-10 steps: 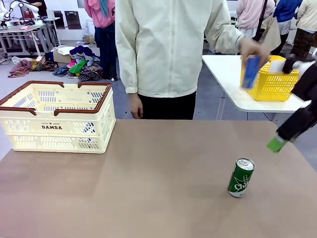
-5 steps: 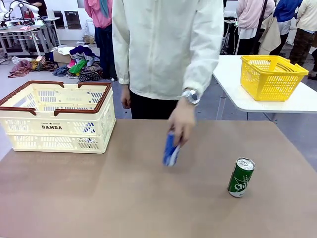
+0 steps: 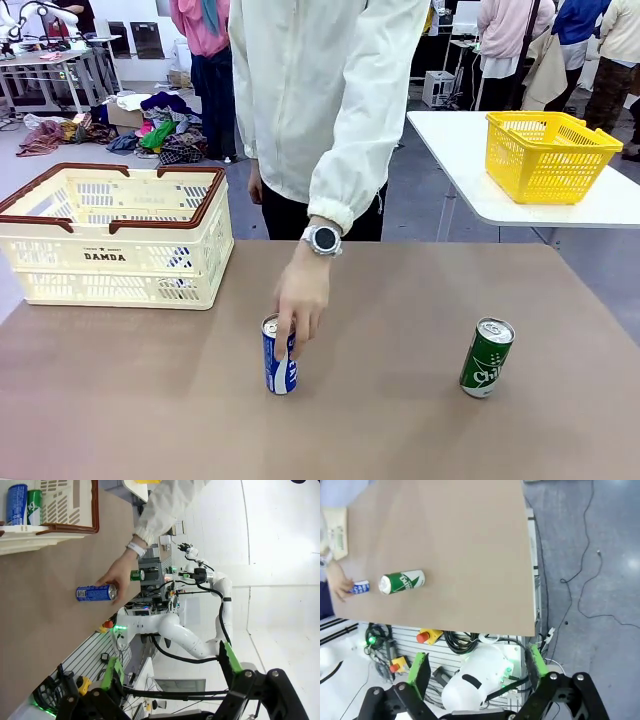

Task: Place the drinks into the Shopping basket.
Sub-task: Pick up one drink and place it into the Shopping basket.

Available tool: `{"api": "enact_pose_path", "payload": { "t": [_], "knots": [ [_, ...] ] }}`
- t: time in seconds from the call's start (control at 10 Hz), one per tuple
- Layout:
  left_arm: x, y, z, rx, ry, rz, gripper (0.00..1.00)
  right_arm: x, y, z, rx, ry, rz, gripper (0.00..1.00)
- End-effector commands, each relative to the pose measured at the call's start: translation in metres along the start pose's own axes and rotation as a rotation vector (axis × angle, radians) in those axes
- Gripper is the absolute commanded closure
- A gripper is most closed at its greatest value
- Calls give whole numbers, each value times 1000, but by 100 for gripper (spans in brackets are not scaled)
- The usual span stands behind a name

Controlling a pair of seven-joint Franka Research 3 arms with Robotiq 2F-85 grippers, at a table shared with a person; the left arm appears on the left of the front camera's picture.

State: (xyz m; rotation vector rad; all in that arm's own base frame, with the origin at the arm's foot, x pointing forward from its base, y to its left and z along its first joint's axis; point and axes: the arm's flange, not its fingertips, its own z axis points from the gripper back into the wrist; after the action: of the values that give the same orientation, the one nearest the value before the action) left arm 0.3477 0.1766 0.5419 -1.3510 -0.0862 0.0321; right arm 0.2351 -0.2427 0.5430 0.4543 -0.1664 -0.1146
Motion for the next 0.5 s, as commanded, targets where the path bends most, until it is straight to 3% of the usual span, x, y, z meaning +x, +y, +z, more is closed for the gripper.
{"api": "enact_pose_path", "payload": {
  "t": [0.0,0.2,0.4],
  "knots": [
    [0,-3,-1,-12,-9,6,0,-5,41,-13,-21,-7,94,0],
    [0,-3,-1,-12,-9,6,0,-4,98,-46,-122,48,172,0],
    [0,-3,-1,-12,-9,6,0,-6,172,-108,-218,156,288,0]
  ]
}}
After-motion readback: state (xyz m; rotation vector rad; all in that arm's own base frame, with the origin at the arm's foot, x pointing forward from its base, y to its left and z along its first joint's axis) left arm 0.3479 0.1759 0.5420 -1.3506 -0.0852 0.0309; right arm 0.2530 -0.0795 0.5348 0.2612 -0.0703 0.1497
